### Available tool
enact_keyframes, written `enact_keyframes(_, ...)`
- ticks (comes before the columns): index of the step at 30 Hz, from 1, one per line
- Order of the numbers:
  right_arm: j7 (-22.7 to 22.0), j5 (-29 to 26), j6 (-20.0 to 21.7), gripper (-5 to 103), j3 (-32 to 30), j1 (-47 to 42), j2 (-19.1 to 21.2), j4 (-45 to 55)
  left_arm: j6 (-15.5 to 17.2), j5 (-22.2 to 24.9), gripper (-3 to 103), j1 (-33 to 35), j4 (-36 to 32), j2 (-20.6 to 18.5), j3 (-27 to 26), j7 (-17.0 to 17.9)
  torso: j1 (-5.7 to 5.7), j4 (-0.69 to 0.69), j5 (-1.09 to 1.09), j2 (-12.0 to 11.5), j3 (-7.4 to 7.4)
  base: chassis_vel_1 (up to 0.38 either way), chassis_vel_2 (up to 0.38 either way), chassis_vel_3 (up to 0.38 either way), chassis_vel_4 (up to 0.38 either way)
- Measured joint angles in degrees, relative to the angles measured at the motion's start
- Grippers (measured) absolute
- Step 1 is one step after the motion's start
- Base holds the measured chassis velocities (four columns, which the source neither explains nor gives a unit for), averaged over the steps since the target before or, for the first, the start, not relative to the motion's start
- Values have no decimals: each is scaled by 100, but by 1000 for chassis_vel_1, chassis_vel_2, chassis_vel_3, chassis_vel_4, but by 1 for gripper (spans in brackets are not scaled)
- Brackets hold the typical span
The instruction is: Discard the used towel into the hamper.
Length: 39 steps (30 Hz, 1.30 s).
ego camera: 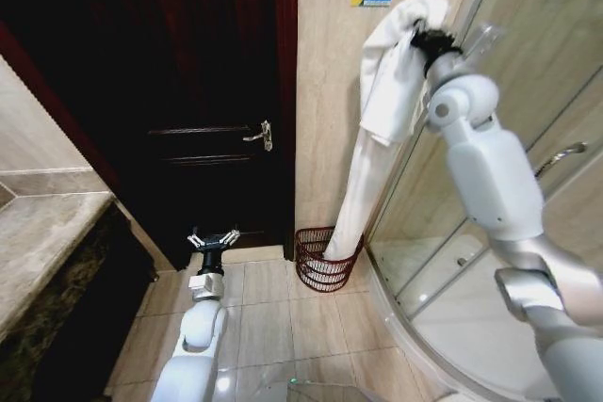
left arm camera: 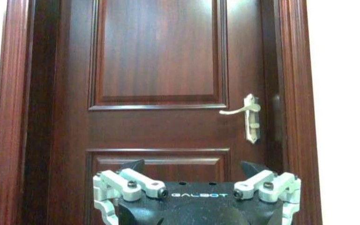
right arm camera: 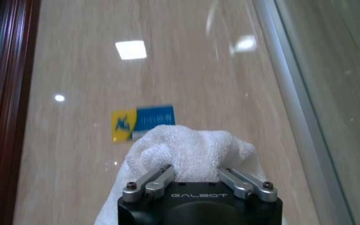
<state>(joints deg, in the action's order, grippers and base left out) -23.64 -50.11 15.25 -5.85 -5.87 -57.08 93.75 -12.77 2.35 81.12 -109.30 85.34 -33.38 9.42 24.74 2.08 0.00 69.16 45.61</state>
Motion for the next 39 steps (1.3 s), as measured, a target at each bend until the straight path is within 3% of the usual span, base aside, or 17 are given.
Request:
enact_keyframes(10,-47,70,-102,12,-297,-1327,117,772,-57,102,100,48,45,-42,-108,0,-143,-1,-2,-304,-169,0,0,0,0)
enact_keyframes(13,16,486,-170,12,-394,-2138,-71,901,-165,101,100,71,130,-16,-90,-6,-200,-2,3,-432,-232,0,0,0,0)
enact_keyframes(17,124,1009,-331,12,-398,-2543,-318,760,-228,120,100,140,165,-12,-38,-66,-254,0,0,-546,-292,0,0,0,0)
enact_keyframes(24,292,1462,-408,12,-584,-3243,-527,946,-368,172,100,159,330,-125,-59,-145,-335,-1,-2,-726,-395,0,0,0,0)
enact_keyframes(28,635,2005,-490,12,-841,-3869,-648,1037,-401,245,100,152,367,-128,-88,-172,-384,-2,0,-840,-459,0,0,0,0)
enact_keyframes(31,927,2637,-686,12,-1095,-4412,-960,944,-407,283,100,174,336,-94,-88,-185,-433,-3,1,-956,-524,0,0,0,0)
enact_keyframes(39,1055,3063,-752,12,-1312,-5183,-1446,1350,-471,293,100,277,225,-107,-83,-187,-533,-1,-1,-1178,-650,0,0,0,0)
